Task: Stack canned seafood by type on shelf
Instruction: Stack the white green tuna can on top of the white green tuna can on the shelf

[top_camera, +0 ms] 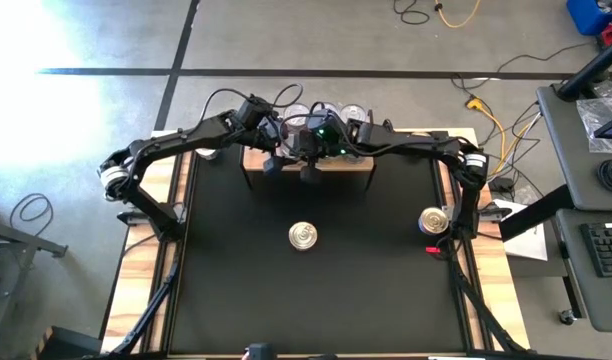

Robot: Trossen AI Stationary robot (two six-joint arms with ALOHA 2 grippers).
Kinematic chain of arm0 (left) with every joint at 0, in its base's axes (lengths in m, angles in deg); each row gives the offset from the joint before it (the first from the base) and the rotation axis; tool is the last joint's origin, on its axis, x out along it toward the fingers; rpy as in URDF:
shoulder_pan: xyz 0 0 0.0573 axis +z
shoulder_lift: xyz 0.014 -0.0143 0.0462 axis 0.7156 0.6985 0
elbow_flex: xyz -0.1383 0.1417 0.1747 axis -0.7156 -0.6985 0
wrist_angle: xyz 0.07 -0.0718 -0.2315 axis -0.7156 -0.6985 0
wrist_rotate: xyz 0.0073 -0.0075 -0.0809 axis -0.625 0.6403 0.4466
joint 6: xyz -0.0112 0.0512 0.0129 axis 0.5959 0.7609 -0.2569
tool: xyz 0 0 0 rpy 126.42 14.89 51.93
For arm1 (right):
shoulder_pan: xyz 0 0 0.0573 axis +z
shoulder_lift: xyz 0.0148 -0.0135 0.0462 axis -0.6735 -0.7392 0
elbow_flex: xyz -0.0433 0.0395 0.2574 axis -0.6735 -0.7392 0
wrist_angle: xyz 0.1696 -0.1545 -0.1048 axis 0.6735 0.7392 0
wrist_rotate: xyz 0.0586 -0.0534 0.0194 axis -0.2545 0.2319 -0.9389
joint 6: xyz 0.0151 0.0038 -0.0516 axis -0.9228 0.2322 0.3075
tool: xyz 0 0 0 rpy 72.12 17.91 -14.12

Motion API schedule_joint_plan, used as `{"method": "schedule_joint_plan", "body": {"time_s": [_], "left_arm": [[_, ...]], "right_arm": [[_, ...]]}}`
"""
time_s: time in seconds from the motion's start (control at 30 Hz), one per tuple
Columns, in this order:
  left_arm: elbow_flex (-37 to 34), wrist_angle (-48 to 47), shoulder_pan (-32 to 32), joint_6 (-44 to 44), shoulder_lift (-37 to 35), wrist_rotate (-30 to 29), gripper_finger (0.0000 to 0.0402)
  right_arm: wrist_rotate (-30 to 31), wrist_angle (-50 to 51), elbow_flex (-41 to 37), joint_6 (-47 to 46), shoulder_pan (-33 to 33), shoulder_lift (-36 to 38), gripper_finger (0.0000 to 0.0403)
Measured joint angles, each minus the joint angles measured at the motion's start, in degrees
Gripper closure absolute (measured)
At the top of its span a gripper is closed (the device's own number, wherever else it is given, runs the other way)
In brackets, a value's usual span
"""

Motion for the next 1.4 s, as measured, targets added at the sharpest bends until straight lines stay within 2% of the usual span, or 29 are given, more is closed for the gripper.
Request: {"method": "schedule_joint_plan", "body": {"time_s": [0.4,0.6,0.87,0.93,1.07,1.4], "left_arm": [[0.15,-1.95,0.07,1.58,-0.37,-0.93,0.0001],[0.2,-1.44,-0.01,-1.63,-0.33,-5.49,0.0001],[0.2,-1.39,-0.59,-1.27,-0.33,-6.14,0.0014],[0.2,-1.39,-0.67,-1.18,-0.33,-5.91,0.0022],[0.15,-1.87,-0.6,-2.17,-0.13,-1.03,0.0012],[0.17,-2.79,-0.73,-2.27,-0.44,-1.7,0.0007]], "right_arm": [[-0.02,0.11,-0.07,0.0,-0.04,0.0,0.039],[0.53,-0.16,-0.11,0.65,-0.2,0.0,0.039],[0.33,-0.06,-0.11,0.61,-0.24,0.0,0.039],[0.26,0.02,-0.11,0.58,-0.22,0.0,0.039],[-0.35,0.23,-0.11,-0.53,-0.23,0.0,0.039],[-0.58,2.28,0.02,-3.08,-0.63,0.04,0.039]]}}
